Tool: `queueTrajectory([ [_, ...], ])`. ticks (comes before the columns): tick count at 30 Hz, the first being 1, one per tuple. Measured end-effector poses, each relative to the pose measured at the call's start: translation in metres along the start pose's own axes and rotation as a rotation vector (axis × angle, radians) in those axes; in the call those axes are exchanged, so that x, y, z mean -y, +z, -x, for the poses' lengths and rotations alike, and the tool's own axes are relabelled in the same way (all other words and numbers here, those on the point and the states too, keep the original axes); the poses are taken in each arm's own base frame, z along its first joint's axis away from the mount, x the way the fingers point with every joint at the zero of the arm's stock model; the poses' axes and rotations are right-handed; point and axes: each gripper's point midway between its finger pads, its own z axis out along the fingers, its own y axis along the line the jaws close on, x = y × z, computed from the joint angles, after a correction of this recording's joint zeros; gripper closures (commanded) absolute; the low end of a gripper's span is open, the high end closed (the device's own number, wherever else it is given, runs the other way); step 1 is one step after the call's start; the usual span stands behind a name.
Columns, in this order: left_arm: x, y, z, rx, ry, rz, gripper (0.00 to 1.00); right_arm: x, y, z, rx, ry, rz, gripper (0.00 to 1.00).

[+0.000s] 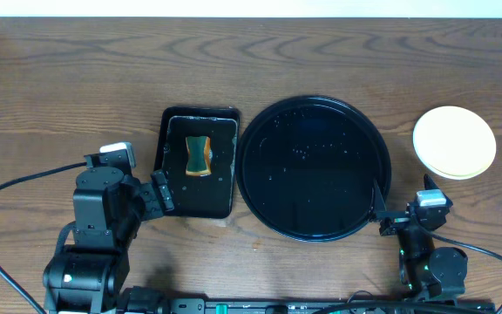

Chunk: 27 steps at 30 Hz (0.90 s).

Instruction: Clean dirty plates on tray and stack at the side

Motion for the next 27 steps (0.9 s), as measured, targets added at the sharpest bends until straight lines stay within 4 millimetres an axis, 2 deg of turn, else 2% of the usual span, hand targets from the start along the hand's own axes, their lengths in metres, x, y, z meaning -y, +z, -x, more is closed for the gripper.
queueTrajectory([
  [9, 0.0000, 0.0000, 0.0000, 0.000, 0.000, 0.000, 0.13, 0.0061, -0.0002, 0.0001, 0.000, -0.012, -0.021, 0.01],
  [27, 0.0000, 0.0000, 0.0000, 0.000, 0.000, 0.000, 0.13, 0.0062, -0.0002, 0.0001, 0.000, -0.015, -0.021, 0.01],
])
